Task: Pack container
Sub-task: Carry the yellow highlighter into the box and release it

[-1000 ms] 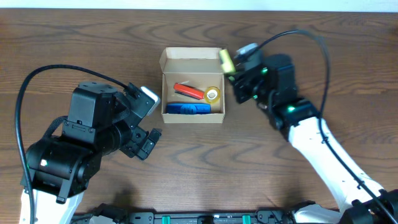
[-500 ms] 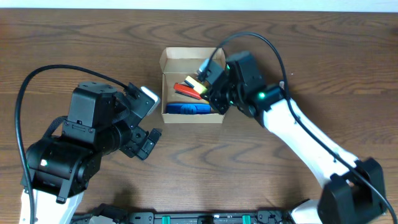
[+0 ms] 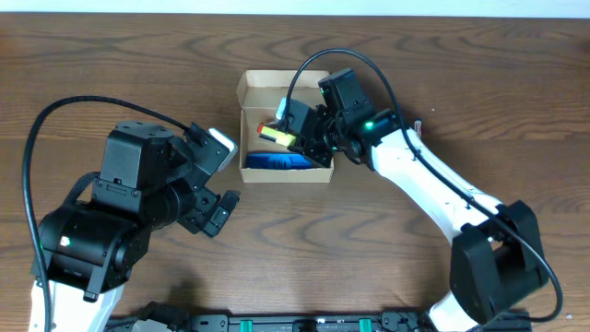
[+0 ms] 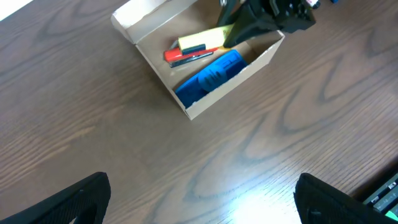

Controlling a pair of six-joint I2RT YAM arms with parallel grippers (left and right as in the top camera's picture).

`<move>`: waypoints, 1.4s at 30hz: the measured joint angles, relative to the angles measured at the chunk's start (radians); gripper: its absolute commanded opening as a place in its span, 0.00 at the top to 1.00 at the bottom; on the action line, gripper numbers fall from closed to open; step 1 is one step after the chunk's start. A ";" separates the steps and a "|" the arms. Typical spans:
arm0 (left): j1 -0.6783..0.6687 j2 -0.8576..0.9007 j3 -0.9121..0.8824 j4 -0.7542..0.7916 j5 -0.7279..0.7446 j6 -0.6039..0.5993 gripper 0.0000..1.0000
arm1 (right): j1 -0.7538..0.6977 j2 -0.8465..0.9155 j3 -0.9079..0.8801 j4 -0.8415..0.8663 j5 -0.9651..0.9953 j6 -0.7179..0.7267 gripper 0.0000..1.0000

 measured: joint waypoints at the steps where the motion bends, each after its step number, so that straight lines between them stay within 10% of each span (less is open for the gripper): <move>1: 0.000 0.000 0.000 0.000 0.000 0.000 0.05 | 0.000 0.008 0.000 0.000 -0.002 -0.013 0.99; 36: 0.000 0.000 0.000 0.000 0.000 0.000 0.05 | 0.000 0.090 0.001 -0.018 -0.063 -0.183 0.98; 42: 0.000 0.000 0.000 0.000 0.000 0.000 0.05 | 0.000 0.090 0.001 -0.023 -0.068 -0.184 0.76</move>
